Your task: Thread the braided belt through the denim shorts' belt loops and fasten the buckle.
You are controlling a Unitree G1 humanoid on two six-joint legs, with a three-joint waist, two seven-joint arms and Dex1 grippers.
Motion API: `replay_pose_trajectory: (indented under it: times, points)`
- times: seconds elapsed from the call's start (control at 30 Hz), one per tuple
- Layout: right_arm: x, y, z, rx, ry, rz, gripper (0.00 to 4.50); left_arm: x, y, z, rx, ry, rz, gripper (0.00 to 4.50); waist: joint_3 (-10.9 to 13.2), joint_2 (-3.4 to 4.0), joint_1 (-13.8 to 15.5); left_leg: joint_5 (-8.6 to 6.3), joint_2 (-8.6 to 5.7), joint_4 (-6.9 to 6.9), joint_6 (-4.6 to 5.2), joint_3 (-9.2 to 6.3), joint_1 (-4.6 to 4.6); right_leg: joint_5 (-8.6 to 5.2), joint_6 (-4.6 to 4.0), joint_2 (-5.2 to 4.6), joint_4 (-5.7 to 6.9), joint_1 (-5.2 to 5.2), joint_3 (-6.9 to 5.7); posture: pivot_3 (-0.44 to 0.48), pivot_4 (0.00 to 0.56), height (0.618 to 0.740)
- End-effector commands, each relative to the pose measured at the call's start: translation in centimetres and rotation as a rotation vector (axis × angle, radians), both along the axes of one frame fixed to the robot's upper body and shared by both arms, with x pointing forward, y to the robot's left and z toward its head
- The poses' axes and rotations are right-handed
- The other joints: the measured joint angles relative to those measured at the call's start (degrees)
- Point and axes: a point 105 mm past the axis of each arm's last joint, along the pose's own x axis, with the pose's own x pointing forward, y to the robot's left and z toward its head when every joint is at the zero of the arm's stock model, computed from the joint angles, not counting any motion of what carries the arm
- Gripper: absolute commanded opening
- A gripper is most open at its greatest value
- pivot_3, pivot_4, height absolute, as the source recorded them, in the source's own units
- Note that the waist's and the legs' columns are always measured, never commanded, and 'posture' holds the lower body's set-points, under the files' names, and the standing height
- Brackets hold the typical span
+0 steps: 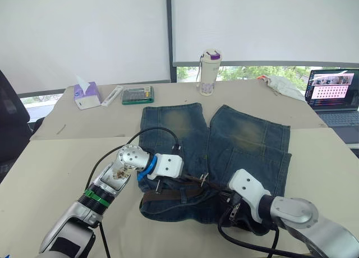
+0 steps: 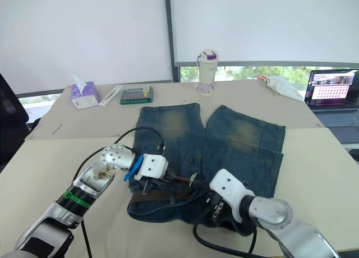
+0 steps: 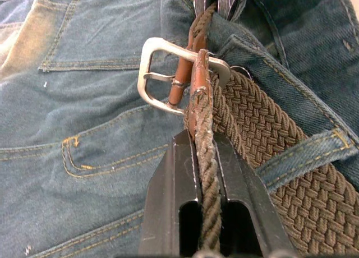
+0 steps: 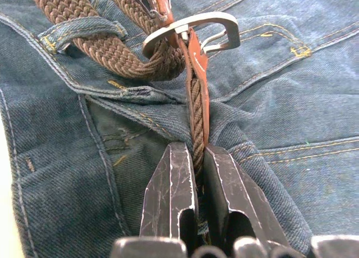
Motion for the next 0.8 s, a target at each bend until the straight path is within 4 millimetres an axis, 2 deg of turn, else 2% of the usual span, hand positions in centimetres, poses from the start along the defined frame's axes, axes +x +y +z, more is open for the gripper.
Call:
replay_pose_trajectory:
  times: [0.03, 0.37, 0.53, 0.67, 0.8]
  points:
    - [0.4, 0.2, 1.5, 0.016, -0.067, 0.009, 0.01, 0.1, -0.1, 0.8, -0.001, -0.05, -0.022, 0.0, 0.0, 0.0, 0.0, 0.0, -0.01, 0.0, 0.0, 0.0, 0.0, 0.0, 0.0, 0.0, 0.0, 0.0, 0.0, 0.0, 0.15, 0.74]
    - [0.3, 0.3, 2.0, 0.055, -0.067, 0.017, 0.01, 0.2, -1.0, 0.6, -0.064, -0.099, -0.023, 0.0, 0.0, 0.0, 0.04, 0.0, 0.0, 0.01, 0.0, -0.01, 0.0, 0.0, 0.0, -0.01, 0.0, 0.0, 0.0, 0.0, 0.15, 0.74]
    - [-0.1, -0.4, 1.9, 0.025, -0.065, 0.018, 0.01, 0.9, -0.7, 2.3, -0.15, 0.04, 0.064, 0.0, 0.0, 0.0, 0.03, 0.0, -0.07, 0.03, 0.01, -0.01, -0.01, 0.0, 0.0, -0.02, 0.02, 0.0, 0.0, 0.0, 0.15, 0.74]
    - [-0.5, -0.7, 1.6, 0.007, -0.056, 0.025, 0.01, 1.6, 0.2, 2.6, -0.134, 0.031, 0.11, 0.0, 0.0, 0.0, 0.01, -0.01, -0.15, 0.05, 0.02, -0.02, 0.0, 0.0, 0.0, -0.01, 0.02, 0.0, -0.01, 0.0, 0.15, 0.74]
    - [-0.7, -0.6, 1.6, 0.01, -0.058, 0.038, 0.01, 1.8, 0.2, 2.6, -0.135, 0.031, 0.124, 0.0, 0.0, 0.0, 0.07, -0.01, -0.17, 0.05, 0.02, -0.03, 0.0, 0.0, 0.0, -0.04, 0.02, 0.01, 0.0, 0.0, 0.15, 0.74]
